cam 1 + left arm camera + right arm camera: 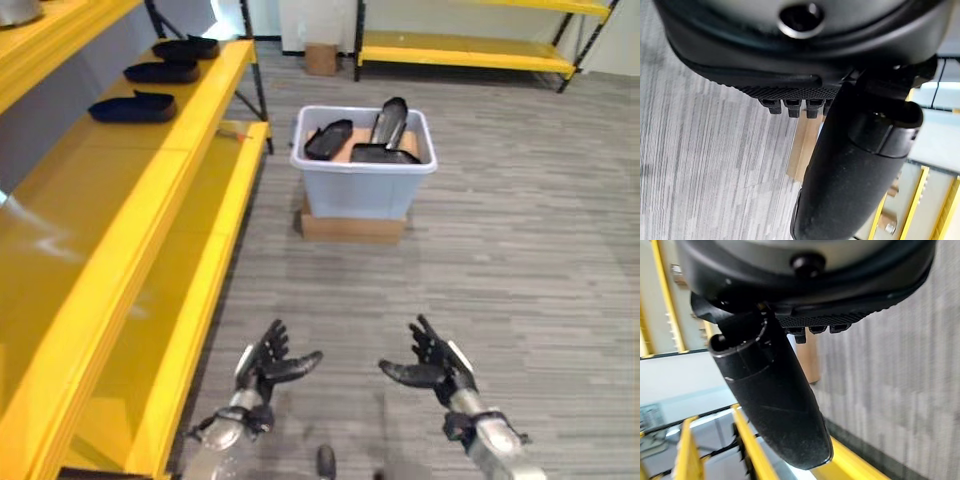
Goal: Move parts from the plastic box to the shelf.
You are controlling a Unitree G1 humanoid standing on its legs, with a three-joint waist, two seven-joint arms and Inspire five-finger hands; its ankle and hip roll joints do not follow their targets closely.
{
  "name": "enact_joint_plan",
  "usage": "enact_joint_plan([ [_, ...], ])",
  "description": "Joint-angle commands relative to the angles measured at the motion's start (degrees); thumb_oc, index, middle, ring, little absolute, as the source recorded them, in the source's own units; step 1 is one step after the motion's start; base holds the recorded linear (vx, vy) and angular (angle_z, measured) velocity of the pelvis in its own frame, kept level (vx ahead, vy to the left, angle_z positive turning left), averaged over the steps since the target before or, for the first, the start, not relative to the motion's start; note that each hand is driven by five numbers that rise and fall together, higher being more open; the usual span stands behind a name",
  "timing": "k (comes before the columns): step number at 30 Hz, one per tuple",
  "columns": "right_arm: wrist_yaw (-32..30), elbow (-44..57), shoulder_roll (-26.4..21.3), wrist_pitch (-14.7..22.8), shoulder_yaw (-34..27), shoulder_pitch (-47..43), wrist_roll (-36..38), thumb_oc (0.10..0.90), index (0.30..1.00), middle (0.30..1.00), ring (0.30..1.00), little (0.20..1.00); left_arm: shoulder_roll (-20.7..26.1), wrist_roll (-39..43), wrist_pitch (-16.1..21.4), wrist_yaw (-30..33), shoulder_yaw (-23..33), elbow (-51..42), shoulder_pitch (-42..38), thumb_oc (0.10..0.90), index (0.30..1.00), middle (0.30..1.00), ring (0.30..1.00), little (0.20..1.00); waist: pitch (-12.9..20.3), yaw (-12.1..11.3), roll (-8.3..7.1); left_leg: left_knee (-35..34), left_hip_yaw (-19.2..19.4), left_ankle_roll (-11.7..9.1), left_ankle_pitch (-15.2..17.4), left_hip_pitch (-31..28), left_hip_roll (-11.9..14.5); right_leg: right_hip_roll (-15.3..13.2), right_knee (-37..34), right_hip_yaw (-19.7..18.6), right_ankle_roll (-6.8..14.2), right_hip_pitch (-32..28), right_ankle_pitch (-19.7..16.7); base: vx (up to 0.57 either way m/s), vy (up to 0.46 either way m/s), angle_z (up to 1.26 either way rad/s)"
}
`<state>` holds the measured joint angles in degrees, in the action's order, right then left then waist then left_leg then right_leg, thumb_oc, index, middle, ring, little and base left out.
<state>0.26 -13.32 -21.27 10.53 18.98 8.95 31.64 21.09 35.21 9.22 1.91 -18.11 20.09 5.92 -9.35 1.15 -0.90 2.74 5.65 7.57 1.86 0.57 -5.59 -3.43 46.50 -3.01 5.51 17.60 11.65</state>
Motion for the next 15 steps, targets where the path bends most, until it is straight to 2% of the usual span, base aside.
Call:
enact_joint_plan([
  [1,0.3,3.4,-1.0,4.4,-1.0,-1.5,0.5,0.9,1.0,1.0,1.0,1.0,-0.4,-1.1,4.9,-1.3,1.0,-4.6,-1.9,0.9,1.0,1.0,1.0,1.0,1.5,1.0,0.76,5.0,-1.0,-3.3,1.9,1.1,3.6,1.2,-18.6,1.1,0.4,-3.2,-13.0,0.2,-0.02,-0.16],
  [2,0.3,3.4,-1.1,4.5,-1.0,-1.5,0.6,0.9,1.0,1.0,1.0,1.0,-0.6,-0.6,4.9,-1.6,1.2,-4.6,-1.9,0.9,1.0,1.0,1.0,1.0,1.3,1.4,0.46,5.1,-0.7,-3.5,2.7,0.1,3.3,1.2,-22.8,1.8,0.3,-2.3,-12.8,0.3,-0.073,-0.05],
  [3,0.2,3.7,-1.5,4.5,-1.1,-1.5,0.1,0.9,1.0,1.0,1.0,1.0,-0.8,-0.5,5.0,-1.8,1.5,-4.8,-2.0,0.9,1.0,1.0,1.0,1.0,1.2,2.0,0.16,4.6,-0.1,-4.1,4.1,-1.9,3.2,0.0,-29.9,3.2,0.6,-1.5,-14.6,0.32,-0.101,-0.02],
  [4,0.0,3.6,-1.7,4.4,-1.1,-1.6,-0.3,0.9,1.0,1.0,1.0,1.0,-1.0,-0.4,5.1,-1.8,1.7,-4.8,-2.0,0.9,1.0,1.0,1.0,1.0,1.1,2.4,0.33,4.4,0.0,-4.7,4.6,-3.1,3.4,-0.5,-32.9,3.9,0.9,-1.0,-15.8,0.43,-0.178,0.1],
  [5,0.0,3.9,-2.2,4.1,-1.3,-1.5,-0.8,0.9,1.0,1.0,1.0,1.0,-1.4,-0.5,5.3,-1.6,2.0,-4.5,-2.1,0.9,1.0,1.0,1.0,1.0,1.2,3.4,0.13,4.4,-0.6,-5.6,5.1,-5.2,3.7,-0.5,-36.2,3.1,1.4,-0.3,-17.5,0.38,-0.205,0.1],
  [8,0.1,3.3,-2.7,4.0,-1.3,-1.7,0.4,0.9,1.0,1.0,1.0,1.0,-2.8,0.1,5.0,-2.1,1.2,-3.9,-2.4,0.9,1.0,1.0,1.0,1.0,3.1,3.1,0.24,5.9,-1.2,-7.3,4.2,-6.7,5.6,0.7,-36.1,4.5,-0.6,-3.8,-16.2,0.44,-0.3,0.29],
  [10,0.6,3.4,-3.5,4.2,-1.4,-2.0,0.7,0.9,1.0,1.0,1.0,1.0,-3.3,1.8,5.1,-2.2,0.9,-3.9,-2.5,0.9,1.0,1.0,1.0,1.0,4.4,3.5,1.03,5.9,-2.9,-8.8,1.2,-7.1,7.3,2.4,-35.1,4.7,-2.1,-4.7,-13.7,0.35,-0.31,0.07],
  [12,0.5,3.1,-4.1,4.4,-1.4,-2.1,0.9,0.9,1.0,1.0,1.0,1.0,-3.6,2.3,5.1,-2.3,0.1,-3.4,-2.9,0.9,1.0,1.0,1.0,1.0,3.9,3.4,0.63,14.4,-3.9,-10.4,-4.2,-2.9,8.1,3.1,-35.7,4.2,-3.8,-6.8,-12.3,0.21,-0.296,0.06],
  [13,0.4,3.5,-4.7,4.7,-1.9,-1.9,1.3,0.9,1.0,1.0,1.0,1.0,-3.4,2.9,4.9,-2.3,-0.4,-3.5,-3.3,0.9,1.0,1.0,1.0,1.0,2.6,2.7,-0.68,24.3,-4.2,-11.4,-9.1,2.2,8.5,2.9,-36.1,4.0,-5.2,-8.9,-11.7,0.19,-0.334,0.27],
  [14,-0.1,3.7,-5.1,4.8,-2.3,-1.4,1.4,0.9,1.0,1.0,1.0,1.0,-3.3,3.3,4.8,-2.5,-0.6,-3.8,-3.1,0.9,1.0,1.0,1.0,1.0,1.5,2.2,-1.65,29.3,-3.8,-10.9,-10.0,5.1,9.0,2.8,-36.1,3.5,-6.4,-10.4,-11.0,0.27,-0.287,0.62],
  [15,-0.8,3.7,-5.2,4.8,-2.8,-0.7,1.4,0.9,1.0,1.0,1.0,1.0,-3.3,2.6,4.5,-2.1,-0.8,-3.9,-2.5,0.9,1.0,1.0,1.0,1.0,1.1,1.4,-1.79,26.6,-3.9,-9.8,-7.1,9.0,6.7,2.4,-36.7,3.1,-6.4,-12.3,-10.3,0.25,-0.123,0.59],
])
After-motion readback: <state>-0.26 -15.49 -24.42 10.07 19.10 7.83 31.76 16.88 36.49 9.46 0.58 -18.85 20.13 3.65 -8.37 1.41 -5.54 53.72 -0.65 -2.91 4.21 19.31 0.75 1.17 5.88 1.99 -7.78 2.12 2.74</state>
